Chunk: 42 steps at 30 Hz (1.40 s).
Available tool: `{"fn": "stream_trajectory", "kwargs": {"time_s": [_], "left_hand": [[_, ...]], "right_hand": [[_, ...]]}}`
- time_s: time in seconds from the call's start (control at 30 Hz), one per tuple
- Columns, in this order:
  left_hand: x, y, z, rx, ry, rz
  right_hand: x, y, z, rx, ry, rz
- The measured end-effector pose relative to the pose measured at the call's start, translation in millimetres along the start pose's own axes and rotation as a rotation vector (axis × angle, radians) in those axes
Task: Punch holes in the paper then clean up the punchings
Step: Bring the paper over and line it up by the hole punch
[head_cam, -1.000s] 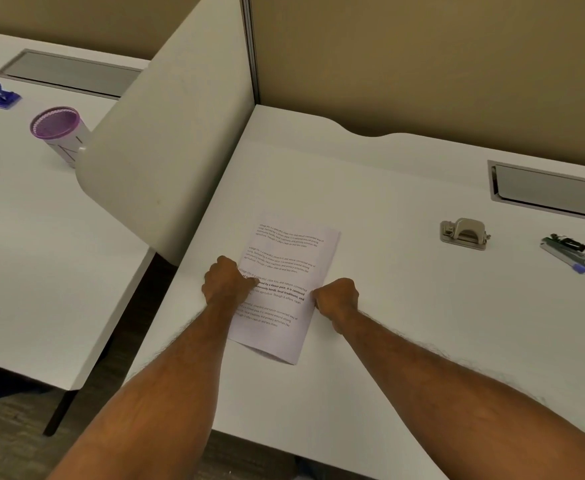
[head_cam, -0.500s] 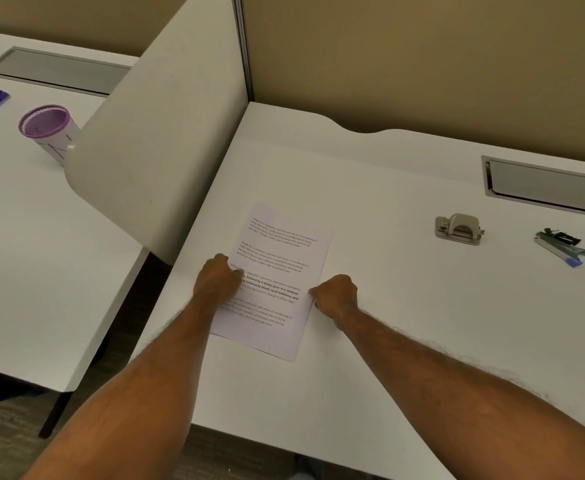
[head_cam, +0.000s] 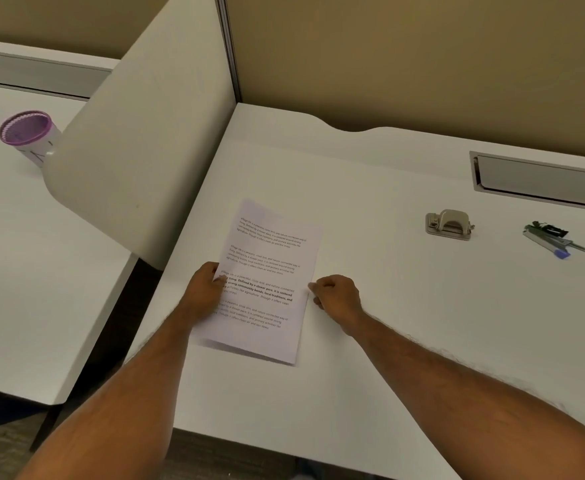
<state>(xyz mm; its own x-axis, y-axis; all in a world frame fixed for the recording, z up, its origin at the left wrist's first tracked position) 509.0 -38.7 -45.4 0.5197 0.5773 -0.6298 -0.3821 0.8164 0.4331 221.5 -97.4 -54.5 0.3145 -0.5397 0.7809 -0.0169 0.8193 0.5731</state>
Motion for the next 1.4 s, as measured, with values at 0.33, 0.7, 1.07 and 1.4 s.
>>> {"fn": "stream_trajectory", "kwargs": {"time_s": [0.33,0.7,1.07,1.4], "left_hand": [[-3,2,-8,0.065,0.088,0.026],[-55,13,-45,0.142,0.132,-0.077],[-124,21,-114,0.299,0.182,-0.111],[-142,59,-168,0.297,0.856,0.217]], "right_hand": [[1,-5,10,0.044,-0.239,-0.031],[-13,15,18,0.392,-0.675,-0.344],[-27,13,115,0.105,-0.799,-0.115],[-51,12,205,-0.028,-1.001,-0.028]]}}
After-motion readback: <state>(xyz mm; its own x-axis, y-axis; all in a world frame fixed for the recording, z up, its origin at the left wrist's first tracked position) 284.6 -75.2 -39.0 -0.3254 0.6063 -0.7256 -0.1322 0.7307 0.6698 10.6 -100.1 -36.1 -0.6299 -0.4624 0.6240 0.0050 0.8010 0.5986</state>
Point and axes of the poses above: each hand's wrist, its own y-axis away from the middle knuckle, its own z-axis out of the back of the hand, x = y × z, the point moved 7 cm from there along -y, towards the middle knuckle, and after that the axes turned 9 degrees about -y, right-handed, at the moved point
